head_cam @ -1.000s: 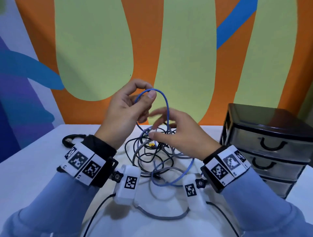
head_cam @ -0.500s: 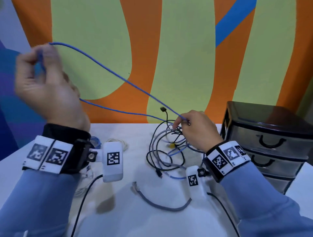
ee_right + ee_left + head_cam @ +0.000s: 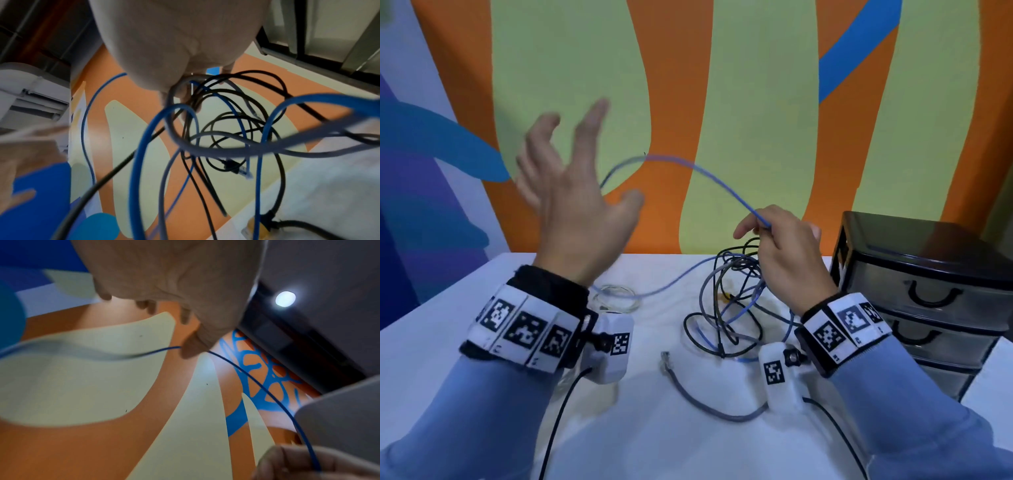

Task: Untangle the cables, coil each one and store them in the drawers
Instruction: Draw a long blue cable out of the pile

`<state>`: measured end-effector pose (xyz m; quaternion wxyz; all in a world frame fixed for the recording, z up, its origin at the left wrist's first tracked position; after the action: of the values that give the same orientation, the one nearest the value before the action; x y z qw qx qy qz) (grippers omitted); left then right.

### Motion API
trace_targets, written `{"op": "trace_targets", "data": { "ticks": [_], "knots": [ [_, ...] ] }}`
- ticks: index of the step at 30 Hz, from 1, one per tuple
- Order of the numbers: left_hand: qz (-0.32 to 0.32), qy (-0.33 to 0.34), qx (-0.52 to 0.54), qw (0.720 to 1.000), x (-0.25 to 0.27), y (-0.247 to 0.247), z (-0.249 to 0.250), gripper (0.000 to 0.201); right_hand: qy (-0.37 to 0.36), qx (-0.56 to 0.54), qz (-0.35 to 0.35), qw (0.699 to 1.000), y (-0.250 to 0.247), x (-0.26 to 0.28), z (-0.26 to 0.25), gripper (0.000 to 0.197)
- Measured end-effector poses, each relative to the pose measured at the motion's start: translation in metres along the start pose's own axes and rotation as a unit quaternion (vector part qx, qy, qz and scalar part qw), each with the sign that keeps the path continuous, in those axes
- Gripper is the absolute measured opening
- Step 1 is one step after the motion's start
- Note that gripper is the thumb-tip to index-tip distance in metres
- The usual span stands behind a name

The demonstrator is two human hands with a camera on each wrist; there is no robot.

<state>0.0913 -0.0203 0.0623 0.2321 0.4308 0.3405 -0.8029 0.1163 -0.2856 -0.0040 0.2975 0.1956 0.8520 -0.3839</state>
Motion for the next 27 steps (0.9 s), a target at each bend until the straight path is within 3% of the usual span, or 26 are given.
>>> {"op": "trace_targets", "data": {
  "ticks": [2,4,7,9,12,15,17,19,23,27],
  "knots": [
    [-0.037,0.143,0.003,0.989,0.007,0.009,0.043,0.083,-0.047,-0.046,-0.024,0.998,0.004,0.002,-0.011,0.047],
    [-0.113,0.228,0.058,0.965,0.020,0.032,0.070,0.072,-0.098,-0.079,-0.052,0.991,0.010,0.004,-0.022,0.045],
    [-0.216,0.236,0.063,0.945,0.039,0.065,0.075,0.051,-0.133,-0.096,-0.061,0.985,0.013,0.004,-0.028,0.036],
    [-0.234,0.213,0.063,0.946,0.043,0.074,0.068,0.036,-0.132,-0.109,-0.062,0.983,0.012,0.005,-0.027,0.035],
    [-0.162,0.181,0.118,0.963,0.032,0.061,0.063,0.014,-0.096,-0.128,-0.090,0.983,0.017,0.006,-0.024,0.027],
    [-0.010,0.079,0.180,0.980,0.011,0.027,0.034,0.021,-0.050,-0.083,-0.115,0.989,0.026,0.007,-0.013,0.018],
    [0.085,0.021,0.210,0.974,0.003,0.003,0.009,0.025,-0.027,-0.046,-0.096,0.994,0.025,0.005,-0.003,0.013],
    [0.147,-0.012,0.235,0.961,0.004,-0.011,-0.006,0.024,-0.007,-0.034,-0.074,0.997,0.020,0.002,0.001,0.021],
    [0.208,-0.026,0.251,0.945,0.011,-0.018,-0.007,0.022,0.011,0.011,-0.115,0.993,0.029,0.003,0.000,0.021],
    [0.210,-0.085,0.275,0.934,0.008,-0.014,-0.029,0.022,0.007,-0.042,-0.153,0.987,0.029,0.009,-0.004,0.035]
  ]
}}
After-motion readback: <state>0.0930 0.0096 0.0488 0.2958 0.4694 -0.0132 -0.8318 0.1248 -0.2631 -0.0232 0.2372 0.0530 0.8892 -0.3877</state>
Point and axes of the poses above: each hand's wrist, its own x-axis away from the middle knuckle, its own y-axis out of the palm, z = x × y, the point moved 10 cm from there along -x, towards the middle knuckle, and after that the axes turned 4 degrees about y, right-handed, at the moved point
